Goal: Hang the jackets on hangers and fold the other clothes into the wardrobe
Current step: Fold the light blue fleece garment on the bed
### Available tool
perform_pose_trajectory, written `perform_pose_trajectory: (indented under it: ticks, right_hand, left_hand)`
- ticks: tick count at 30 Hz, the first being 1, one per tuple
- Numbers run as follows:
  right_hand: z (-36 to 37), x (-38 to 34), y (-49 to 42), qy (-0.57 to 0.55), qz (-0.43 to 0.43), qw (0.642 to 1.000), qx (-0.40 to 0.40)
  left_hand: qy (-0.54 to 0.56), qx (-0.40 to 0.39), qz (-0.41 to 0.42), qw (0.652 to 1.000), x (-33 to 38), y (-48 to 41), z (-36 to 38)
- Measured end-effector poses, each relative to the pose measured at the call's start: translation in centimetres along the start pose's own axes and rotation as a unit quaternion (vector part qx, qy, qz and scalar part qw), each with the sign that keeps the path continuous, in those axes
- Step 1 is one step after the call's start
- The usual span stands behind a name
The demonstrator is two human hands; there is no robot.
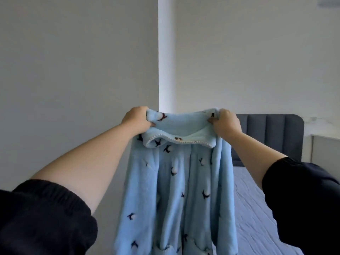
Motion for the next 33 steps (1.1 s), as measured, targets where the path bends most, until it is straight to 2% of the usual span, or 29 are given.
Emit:
perform_pose_trajectory:
  ticks: [4,7,10,13,15,21,25,28,33]
  right_hand:
    - [-0.7,-0.7,0.8,-0.026,-0.003,1.000,0.003]
    - [-2.1,-1.7,1.7,-0.021,-0.033,0.999,0.018]
    - [-4.5,-2.4,2.9,0.019,-0.054,0.995,0.077]
    - [-7.4,-3.8,3.7,0.044,-0.087,0.989,0.113]
    - [-9.7,-4.9,3.6,0.062,-0.112,0.984,0.120]
    - [-15.9,-5.6,3.1,0.098,-0.118,0.971,0.185]
    - [-15.6,-3.7,2.5,0.146,-0.110,0.964,0.193]
    - [-12.3,0.0,2.4,0.173,-0.083,0.970,0.152]
    - [-2.2,10.5,5.4,0.215,-0.032,0.975,0.050]
  left_hand:
    - [-0.009,0.105,0.054,0.993,0.7,0.5,-1.6]
    - [-0.023,0.100,-0.002,0.995,0.4,0.9,-1.1]
    - [0.012,0.151,-0.072,0.986,0.5,2.2,-2.4]
    - [0.062,0.210,-0.066,0.973,1.4,3.2,-4.6]
    - [0.099,0.222,-0.040,0.969,2.5,3.0,-6.1]
    - [0.097,0.138,0.088,0.982,8.0,0.6,-9.5]
    - [0.085,0.113,0.105,0.984,9.9,0.5,-7.7]
    - [0.071,0.104,0.087,0.988,9.4,1.6,-2.0]
    - [0.045,0.015,0.039,0.998,6.2,6.1,13.0]
Point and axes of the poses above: each hand's wrist, its own y-axis away from the middle knuckle, its own z-axis out of the palm, x = y × z, the point moved 8 cm from there along -y, towards the middle knuckle, and after that the axes turned 6 degrees about z, right-handed, at the moved point
